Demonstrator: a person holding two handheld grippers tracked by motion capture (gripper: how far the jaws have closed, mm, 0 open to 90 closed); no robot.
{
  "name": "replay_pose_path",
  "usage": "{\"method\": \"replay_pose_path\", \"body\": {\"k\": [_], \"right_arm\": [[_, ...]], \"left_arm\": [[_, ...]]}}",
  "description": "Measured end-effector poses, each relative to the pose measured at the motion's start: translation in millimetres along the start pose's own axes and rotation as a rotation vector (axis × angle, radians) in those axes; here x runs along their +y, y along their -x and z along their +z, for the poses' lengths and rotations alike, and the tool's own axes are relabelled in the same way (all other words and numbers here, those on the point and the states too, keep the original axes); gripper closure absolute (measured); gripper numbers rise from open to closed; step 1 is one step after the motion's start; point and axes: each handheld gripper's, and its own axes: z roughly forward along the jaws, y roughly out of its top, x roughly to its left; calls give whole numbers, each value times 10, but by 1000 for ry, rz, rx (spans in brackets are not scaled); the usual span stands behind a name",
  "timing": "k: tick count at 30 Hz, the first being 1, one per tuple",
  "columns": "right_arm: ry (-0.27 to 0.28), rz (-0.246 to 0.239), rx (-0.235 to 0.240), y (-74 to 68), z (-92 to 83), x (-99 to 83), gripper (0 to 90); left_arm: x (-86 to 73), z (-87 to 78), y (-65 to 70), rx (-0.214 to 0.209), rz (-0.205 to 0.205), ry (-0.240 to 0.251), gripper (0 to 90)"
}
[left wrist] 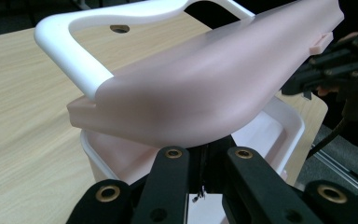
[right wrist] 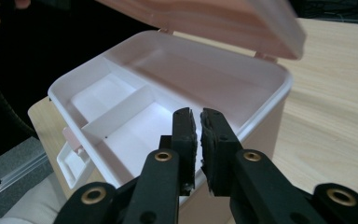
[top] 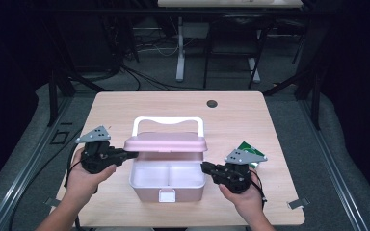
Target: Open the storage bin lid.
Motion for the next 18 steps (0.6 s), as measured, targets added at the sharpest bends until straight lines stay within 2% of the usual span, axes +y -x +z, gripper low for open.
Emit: {"method": "replay_pose_path", "body": {"k": [6,18], "right_arm": [[-31,-15,19,-51,80,-62,897],[-56,-41,32,-130,182,-111,900]], "left_arm": [[73,2,-26,6,-2,4,893],[182,17,-78,14,-16,18,894]]}}
